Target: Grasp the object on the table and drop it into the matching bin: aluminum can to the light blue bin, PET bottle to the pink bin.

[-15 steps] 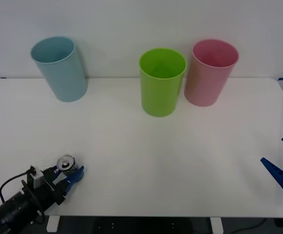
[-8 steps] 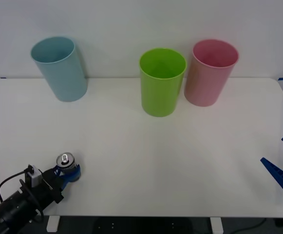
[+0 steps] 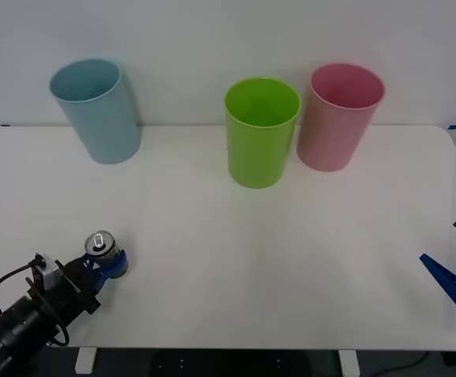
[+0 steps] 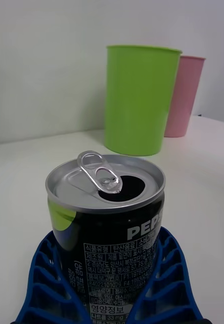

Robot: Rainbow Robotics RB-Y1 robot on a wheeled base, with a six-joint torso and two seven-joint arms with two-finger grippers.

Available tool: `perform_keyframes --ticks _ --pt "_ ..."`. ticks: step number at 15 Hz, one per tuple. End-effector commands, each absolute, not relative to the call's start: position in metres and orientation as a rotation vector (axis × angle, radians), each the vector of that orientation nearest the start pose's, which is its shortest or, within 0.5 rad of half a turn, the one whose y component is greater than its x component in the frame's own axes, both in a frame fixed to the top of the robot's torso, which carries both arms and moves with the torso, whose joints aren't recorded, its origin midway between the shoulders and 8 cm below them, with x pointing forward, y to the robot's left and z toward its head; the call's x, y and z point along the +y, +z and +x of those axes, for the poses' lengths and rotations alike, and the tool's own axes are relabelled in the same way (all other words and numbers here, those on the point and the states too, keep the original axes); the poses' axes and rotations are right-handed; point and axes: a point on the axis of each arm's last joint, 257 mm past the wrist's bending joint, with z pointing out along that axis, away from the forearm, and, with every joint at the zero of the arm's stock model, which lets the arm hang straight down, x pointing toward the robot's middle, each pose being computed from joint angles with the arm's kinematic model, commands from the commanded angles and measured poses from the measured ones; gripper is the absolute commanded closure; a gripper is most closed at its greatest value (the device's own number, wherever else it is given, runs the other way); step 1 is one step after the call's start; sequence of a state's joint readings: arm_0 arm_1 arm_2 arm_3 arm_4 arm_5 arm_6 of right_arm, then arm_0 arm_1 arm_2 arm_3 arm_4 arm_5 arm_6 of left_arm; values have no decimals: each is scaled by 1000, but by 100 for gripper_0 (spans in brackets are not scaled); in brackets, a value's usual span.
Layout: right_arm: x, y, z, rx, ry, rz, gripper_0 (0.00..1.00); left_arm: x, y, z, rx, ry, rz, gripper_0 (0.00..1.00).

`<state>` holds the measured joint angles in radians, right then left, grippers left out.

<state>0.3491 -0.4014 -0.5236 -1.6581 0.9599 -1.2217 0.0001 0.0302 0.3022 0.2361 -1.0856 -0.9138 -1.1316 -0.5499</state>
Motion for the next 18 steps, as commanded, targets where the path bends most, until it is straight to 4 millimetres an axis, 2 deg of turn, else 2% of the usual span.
perform_keyframes --ticks 1,9,14,18 --pt "-330 -169 342 1441 567 -465 0 246 -271 434 1372 -508 493 100" --pt "-330 -169 342 1441 567 -465 0 239 -222 467 1290 -536 502 99" --pt "-330 -169 342 1441 567 -465 0 264 -193 486 1259 -524 422 99" --pt "-330 -169 342 1441 567 -465 0 276 -168 516 1257 -495 347 99"
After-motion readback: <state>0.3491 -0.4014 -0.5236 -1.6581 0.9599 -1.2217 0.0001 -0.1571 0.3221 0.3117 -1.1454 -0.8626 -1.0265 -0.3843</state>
